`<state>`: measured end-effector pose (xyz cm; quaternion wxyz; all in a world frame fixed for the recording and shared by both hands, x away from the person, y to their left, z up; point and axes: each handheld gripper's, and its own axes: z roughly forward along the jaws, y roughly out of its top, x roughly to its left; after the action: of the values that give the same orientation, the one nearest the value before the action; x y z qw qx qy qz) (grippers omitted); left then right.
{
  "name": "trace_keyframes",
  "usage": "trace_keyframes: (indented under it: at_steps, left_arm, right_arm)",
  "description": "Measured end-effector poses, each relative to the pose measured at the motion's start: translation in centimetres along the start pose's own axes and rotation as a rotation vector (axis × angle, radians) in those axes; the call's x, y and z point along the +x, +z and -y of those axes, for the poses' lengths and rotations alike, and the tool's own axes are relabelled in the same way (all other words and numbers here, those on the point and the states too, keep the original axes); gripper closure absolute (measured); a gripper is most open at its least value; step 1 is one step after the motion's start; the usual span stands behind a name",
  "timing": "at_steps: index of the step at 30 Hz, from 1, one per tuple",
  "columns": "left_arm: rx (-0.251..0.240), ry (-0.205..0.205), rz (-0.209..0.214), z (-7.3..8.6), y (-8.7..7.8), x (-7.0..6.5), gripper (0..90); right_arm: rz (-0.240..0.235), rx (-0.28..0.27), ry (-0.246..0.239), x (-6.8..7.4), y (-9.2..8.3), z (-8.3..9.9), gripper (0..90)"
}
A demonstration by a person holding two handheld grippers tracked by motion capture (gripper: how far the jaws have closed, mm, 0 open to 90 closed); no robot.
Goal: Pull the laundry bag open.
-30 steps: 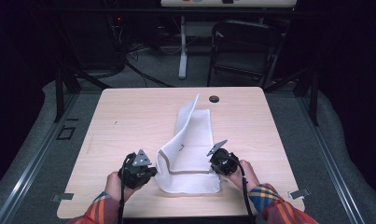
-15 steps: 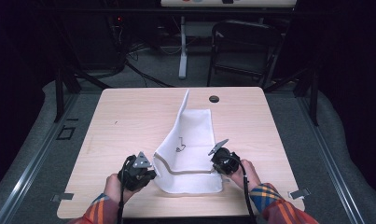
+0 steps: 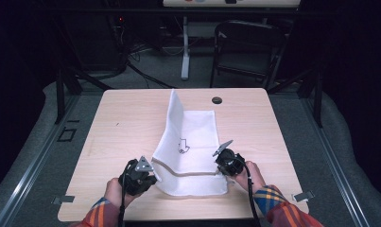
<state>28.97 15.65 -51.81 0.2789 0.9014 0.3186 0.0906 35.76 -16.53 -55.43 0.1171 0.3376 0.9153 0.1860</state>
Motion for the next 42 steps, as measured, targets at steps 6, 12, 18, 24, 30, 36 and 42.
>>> trace_keyframes:
  at_steps: [6,12,18,24,30,36,42]
  left_arm:
    - [0.023,0.001,0.001,0.1,0.2,0.1,87.4]
    - [0.049,-0.018,0.008,0.4,0.3,0.3,87.5]
    - [0.066,-0.045,0.026,0.9,0.0,0.6,85.1]
    - [0.074,-0.079,0.045,1.6,-0.7,1.0,69.2]
    - [0.042,-0.137,0.003,2.5,-2.0,1.4,40.7]
    - [0.004,-0.14,-0.011,2.4,-2.3,1.4,23.1]
    - [-0.019,-0.138,-0.02,2.0,-2.2,1.4,16.3]
  right_arm:
    - [0.003,0.002,0.003,-0.2,0.0,0.1,90.0]
    - [0.006,0.009,0.002,-0.4,-0.1,0.1,90.0]
    - [0.004,0.007,0.004,-0.4,-0.1,0.2,90.0]
    - [0.0,0.01,0.001,-0.5,-0.1,0.2,90.0]
    - [-0.005,0.002,0.006,-0.6,-0.1,0.2,90.0]
    - [-0.028,-0.018,0.011,-0.8,-0.6,0.0,80.3]
    - [-0.044,-0.048,0.031,-0.9,-1.7,-0.2,55.2]
